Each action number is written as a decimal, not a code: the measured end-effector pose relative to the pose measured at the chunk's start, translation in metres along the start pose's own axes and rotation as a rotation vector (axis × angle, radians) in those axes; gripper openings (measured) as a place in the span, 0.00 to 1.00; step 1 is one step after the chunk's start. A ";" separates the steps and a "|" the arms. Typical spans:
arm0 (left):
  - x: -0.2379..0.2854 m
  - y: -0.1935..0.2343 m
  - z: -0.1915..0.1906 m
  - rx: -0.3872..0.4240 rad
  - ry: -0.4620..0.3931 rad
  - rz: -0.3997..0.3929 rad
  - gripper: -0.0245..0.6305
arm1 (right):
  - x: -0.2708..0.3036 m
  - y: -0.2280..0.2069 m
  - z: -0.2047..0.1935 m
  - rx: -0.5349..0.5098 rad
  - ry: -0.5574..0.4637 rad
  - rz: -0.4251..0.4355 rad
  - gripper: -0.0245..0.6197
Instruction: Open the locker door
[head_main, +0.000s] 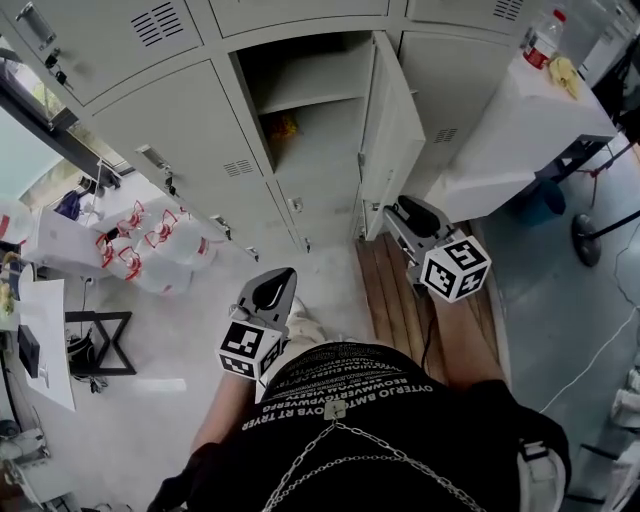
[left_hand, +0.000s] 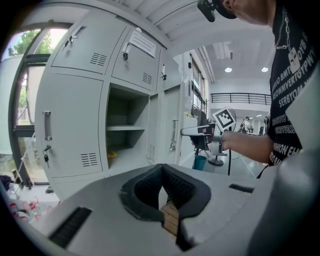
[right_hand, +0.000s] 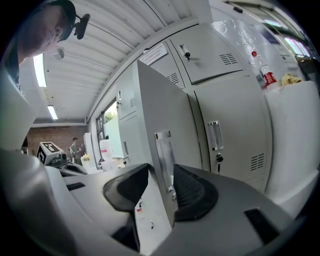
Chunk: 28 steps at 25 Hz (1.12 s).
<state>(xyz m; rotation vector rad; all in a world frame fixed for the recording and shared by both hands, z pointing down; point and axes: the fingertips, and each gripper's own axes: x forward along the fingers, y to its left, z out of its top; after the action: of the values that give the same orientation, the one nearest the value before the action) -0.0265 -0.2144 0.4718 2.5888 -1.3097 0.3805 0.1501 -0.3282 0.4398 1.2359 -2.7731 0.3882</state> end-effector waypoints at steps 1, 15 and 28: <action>-0.005 -0.002 -0.003 0.002 0.011 0.012 0.04 | -0.002 -0.003 -0.002 0.010 -0.005 0.005 0.28; -0.056 0.022 0.041 0.081 -0.084 0.161 0.04 | -0.047 0.055 -0.001 -0.190 -0.024 0.075 0.03; -0.023 -0.004 0.053 0.118 -0.078 0.061 0.04 | -0.066 0.053 -0.011 -0.181 0.025 0.007 0.03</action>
<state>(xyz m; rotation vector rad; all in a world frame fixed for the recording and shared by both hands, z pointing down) -0.0297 -0.2105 0.4143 2.6907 -1.4361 0.3819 0.1545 -0.2438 0.4289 1.1712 -2.7216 0.1475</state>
